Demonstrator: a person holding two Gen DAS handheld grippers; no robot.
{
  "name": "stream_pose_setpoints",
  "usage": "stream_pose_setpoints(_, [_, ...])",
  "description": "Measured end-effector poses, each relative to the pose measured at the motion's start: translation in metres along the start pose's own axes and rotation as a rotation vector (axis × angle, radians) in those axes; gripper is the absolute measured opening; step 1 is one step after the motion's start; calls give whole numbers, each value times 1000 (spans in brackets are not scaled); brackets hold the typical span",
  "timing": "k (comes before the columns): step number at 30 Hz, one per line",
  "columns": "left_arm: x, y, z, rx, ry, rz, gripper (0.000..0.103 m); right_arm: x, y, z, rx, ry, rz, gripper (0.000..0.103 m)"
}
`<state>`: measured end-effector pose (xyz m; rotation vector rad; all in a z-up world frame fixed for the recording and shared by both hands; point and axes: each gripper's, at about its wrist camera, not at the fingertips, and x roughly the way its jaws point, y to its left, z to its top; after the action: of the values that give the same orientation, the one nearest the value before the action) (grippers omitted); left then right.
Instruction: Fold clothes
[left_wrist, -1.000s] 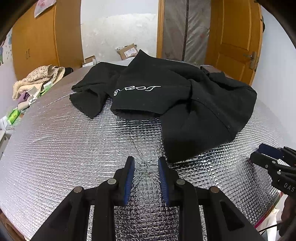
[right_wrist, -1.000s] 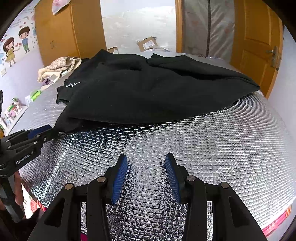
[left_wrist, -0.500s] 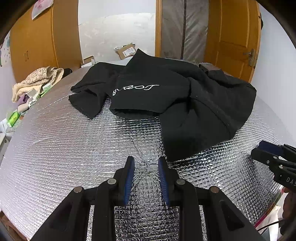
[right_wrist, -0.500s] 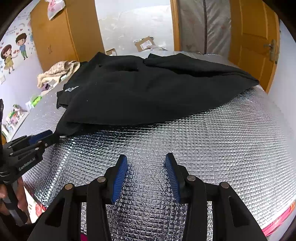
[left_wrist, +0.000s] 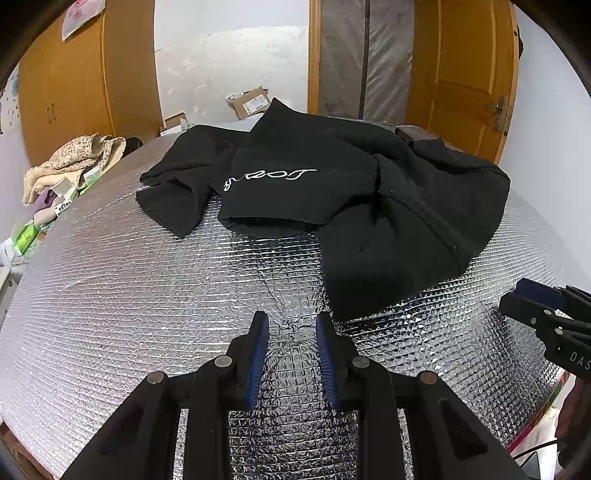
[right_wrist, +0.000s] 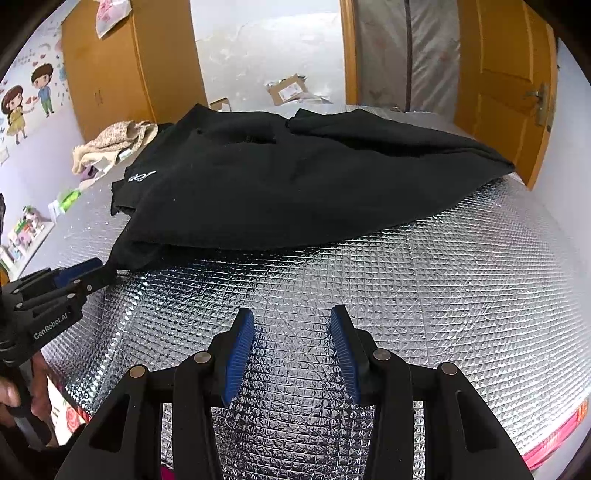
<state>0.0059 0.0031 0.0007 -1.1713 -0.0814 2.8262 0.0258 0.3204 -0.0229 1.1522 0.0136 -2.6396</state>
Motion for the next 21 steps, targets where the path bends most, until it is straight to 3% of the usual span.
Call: stream_pose_setpoints(21, [4, 5, 4, 30, 13, 3, 27, 2, 8, 6, -46, 22, -14, 46])
